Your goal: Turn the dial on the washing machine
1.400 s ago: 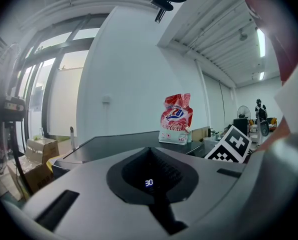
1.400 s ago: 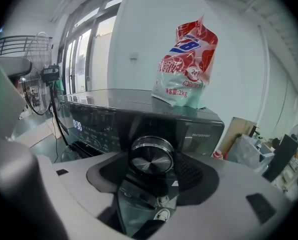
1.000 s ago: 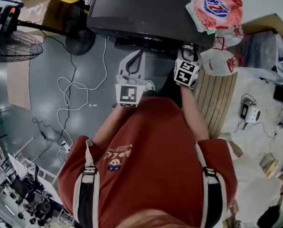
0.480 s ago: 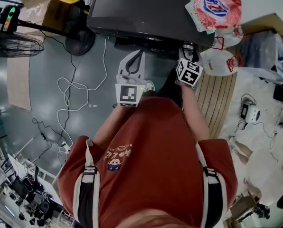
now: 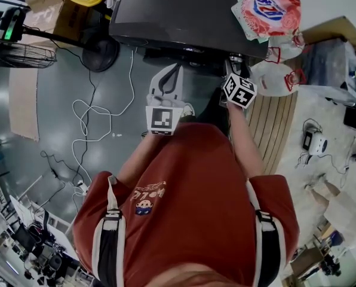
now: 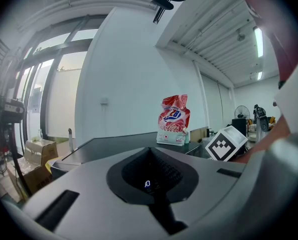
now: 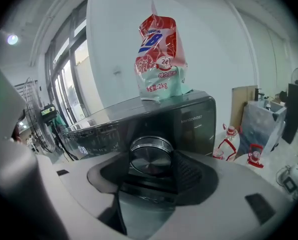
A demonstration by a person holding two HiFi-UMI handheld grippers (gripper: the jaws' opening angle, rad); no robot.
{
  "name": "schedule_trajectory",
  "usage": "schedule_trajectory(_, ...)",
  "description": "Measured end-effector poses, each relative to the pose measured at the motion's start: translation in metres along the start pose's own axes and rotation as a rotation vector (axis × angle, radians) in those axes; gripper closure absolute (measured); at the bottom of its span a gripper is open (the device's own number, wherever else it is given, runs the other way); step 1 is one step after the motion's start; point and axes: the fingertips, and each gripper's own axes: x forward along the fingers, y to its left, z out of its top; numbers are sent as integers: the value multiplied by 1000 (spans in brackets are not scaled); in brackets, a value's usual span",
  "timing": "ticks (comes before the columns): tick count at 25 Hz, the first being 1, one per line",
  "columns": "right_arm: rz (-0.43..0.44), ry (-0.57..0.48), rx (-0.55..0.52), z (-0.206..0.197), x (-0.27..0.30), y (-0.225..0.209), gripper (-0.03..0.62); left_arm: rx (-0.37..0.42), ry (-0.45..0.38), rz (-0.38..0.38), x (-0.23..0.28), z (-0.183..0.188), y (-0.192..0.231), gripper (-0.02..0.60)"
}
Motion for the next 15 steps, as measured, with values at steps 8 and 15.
schedule_trajectory(8,6,-4,23,0,0,-1,315,0,1,0,0,0,-1,571)
schedule_trajectory(15,30,-7,68,-1,2,-3,316,0,7,1,0,-3,-2,571)
